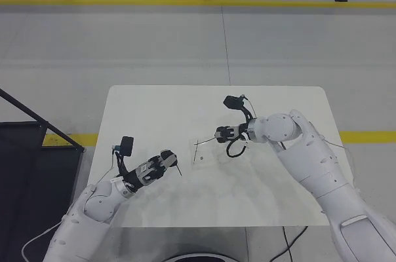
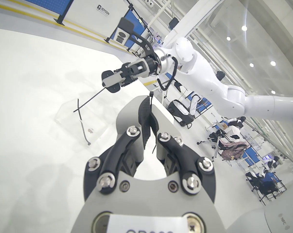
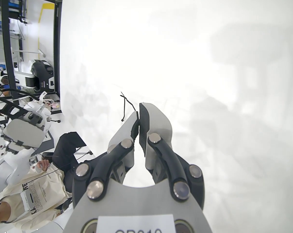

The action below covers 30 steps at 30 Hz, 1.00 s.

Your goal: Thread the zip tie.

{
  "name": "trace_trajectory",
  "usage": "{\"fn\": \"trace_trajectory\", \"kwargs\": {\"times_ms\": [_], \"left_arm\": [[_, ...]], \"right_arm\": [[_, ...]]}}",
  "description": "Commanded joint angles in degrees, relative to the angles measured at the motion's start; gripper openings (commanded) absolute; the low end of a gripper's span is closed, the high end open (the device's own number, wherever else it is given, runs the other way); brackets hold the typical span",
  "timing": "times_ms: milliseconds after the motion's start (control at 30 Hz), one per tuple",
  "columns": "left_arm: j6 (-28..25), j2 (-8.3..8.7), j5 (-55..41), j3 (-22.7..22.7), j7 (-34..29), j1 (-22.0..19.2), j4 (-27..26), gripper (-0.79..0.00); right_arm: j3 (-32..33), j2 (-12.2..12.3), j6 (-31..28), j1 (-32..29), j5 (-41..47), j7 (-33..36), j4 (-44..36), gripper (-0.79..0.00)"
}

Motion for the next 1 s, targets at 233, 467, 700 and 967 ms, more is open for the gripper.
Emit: {"fn": "trace_trajectory", "kwargs": {"times_ms": [233, 467, 700, 967], "left_arm": [[0.61, -0.78, 5.9, 1.49, 5.95, -0.22, 1.18, -0.785], [-0.39, -0.85, 6.51, 1.23, 7.24, 0.27, 1.07, -0.785], [1.38, -0.95, 10.48, 0.04, 10.13, 1.14, -0.03, -0.785], [5.32, -1.18, 16.39, -0.19, 13.01, 1.59, -1.02, -0.785]], "right_arm": [[10.97, 4.9, 5.53, -13.6, -5.22, -0.13, -19.2, -0.785], [14.61, 5.97, 10.22, -18.91, -8.43, -4.63, -26.74, -0.785], [16.88, 6.4, 8.77, -22.28, -7.02, -6.47, -30.42, -0.785], [21.5, 7.83, 8.95, -29.87, -8.49, -5.3, -39.0, -0.785]]}}
